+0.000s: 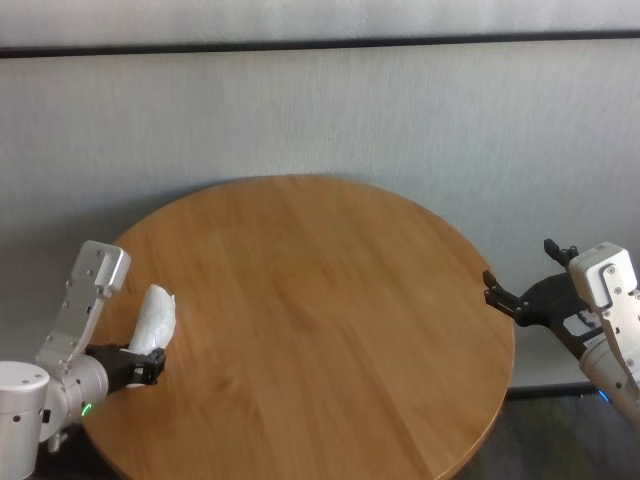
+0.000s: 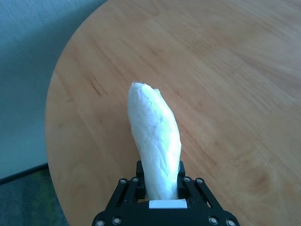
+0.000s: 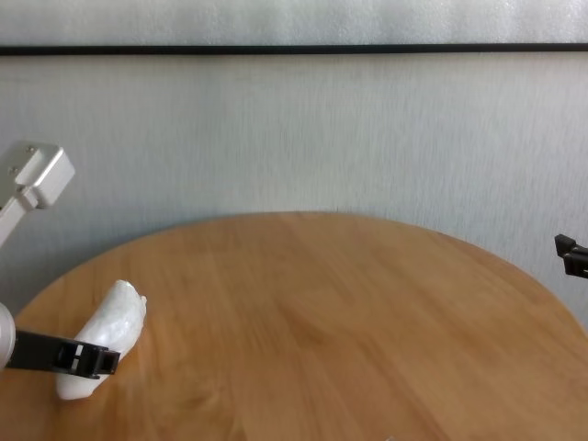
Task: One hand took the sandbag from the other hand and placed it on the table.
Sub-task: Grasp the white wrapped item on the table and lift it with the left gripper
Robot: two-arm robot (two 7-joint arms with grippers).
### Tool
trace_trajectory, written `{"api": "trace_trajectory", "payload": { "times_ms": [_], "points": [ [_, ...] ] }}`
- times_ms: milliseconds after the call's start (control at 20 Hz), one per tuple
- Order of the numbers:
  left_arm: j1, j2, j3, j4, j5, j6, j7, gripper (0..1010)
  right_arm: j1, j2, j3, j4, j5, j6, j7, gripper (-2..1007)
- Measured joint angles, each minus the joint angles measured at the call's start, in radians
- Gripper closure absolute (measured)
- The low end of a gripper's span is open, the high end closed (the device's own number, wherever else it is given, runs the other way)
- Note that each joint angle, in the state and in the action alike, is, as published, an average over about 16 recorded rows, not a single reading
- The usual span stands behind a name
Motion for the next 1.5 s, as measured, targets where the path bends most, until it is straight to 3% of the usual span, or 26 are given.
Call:
{"api": "trace_trajectory", "payload": {
  "times_ms": [1500],
  "points": [
    [0.000, 0.000, 0.000, 0.000, 0.000, 0.000, 0.000, 636, 0.000, 0.000, 0.000, 0.000, 0.000, 0.000, 0.000, 4]
  ]
}}
